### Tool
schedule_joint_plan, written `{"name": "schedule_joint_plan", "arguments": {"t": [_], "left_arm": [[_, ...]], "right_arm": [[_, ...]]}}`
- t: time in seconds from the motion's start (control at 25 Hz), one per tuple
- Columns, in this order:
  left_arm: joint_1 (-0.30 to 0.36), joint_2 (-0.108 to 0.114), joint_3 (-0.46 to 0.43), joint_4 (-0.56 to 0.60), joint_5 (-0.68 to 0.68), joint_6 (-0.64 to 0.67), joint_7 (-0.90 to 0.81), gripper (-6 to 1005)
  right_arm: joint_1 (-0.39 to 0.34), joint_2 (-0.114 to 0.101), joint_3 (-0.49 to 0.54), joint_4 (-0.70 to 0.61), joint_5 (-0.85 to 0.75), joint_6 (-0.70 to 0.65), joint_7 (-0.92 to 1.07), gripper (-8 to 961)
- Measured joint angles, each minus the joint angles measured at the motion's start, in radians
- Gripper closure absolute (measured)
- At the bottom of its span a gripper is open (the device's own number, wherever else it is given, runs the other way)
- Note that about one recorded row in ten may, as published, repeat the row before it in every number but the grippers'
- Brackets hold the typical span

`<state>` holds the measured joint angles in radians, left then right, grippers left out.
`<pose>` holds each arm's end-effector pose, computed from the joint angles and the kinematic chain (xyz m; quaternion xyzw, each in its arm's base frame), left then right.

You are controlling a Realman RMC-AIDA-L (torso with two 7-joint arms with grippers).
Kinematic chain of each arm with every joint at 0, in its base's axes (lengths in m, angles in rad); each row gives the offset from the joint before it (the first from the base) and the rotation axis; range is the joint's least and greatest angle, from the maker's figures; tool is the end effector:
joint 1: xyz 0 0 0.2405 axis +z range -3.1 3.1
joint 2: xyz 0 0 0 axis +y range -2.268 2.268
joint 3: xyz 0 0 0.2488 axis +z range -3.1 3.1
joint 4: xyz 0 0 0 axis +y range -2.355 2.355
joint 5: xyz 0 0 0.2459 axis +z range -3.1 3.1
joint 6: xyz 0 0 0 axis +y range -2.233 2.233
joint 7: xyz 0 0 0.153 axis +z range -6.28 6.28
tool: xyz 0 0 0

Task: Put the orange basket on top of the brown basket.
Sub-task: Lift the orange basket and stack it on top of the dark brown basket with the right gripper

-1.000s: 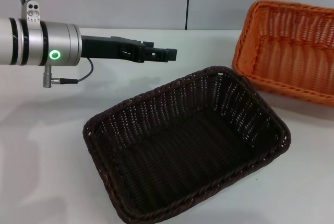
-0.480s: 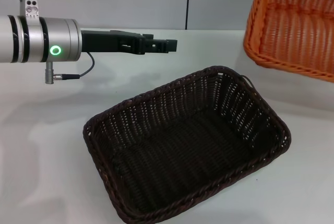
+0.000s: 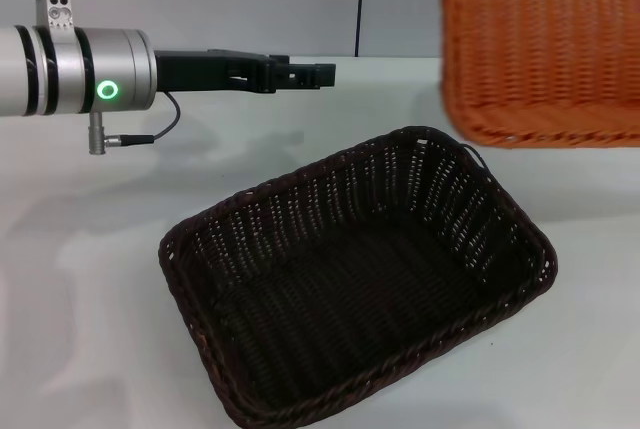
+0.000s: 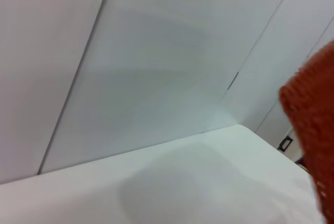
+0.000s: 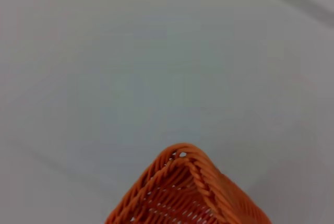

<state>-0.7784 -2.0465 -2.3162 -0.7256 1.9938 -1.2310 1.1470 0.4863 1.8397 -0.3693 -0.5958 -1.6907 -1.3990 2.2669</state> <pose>-0.1838 0.4641 0.0130 -0.8878 -0.3594 -0.2265 0.1771 0.3416 0.3947 0.1836 -0.6127 0.5684 0.4939 0.2399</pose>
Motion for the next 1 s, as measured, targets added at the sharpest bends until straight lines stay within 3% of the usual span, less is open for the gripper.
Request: {"name": "schedule_joint_plan", "arguments": {"t": [0.2, 0.32, 0.52, 0.68, 0.84, 1.0], "left_arm": [[-0.006, -0.002, 0.0, 0.0, 0.0, 0.008, 0.001, 132], [-0.007, -0.003, 0.003, 0.0, 0.0, 0.015, 0.001, 132], [-0.007, -0.005, 0.001, 0.007, 0.0, 0.017, 0.001, 132], [-0.007, -0.006, 0.0, 0.015, 0.0, 0.02, 0.001, 132], [-0.007, -0.006, 0.0, 0.017, 0.0, 0.025, 0.001, 132], [-0.01, -0.006, 0.003, 0.02, 0.0, 0.031, 0.003, 132]], "right_arm": [[0.041, 0.052, -0.007, -0.011, 0.004, -0.099, -0.002, 707], [0.069, 0.097, -0.017, -0.017, 0.004, -0.139, -0.028, 707], [0.084, 0.161, -0.099, -0.029, 0.004, -0.157, -0.084, 707], [0.081, 0.199, -0.16, -0.027, 0.005, -0.157, -0.13, 706], [0.068, 0.222, -0.231, -0.026, 0.001, -0.146, -0.171, 693], [0.058, 0.225, -0.308, -0.026, -0.004, -0.12, -0.179, 644]]}}
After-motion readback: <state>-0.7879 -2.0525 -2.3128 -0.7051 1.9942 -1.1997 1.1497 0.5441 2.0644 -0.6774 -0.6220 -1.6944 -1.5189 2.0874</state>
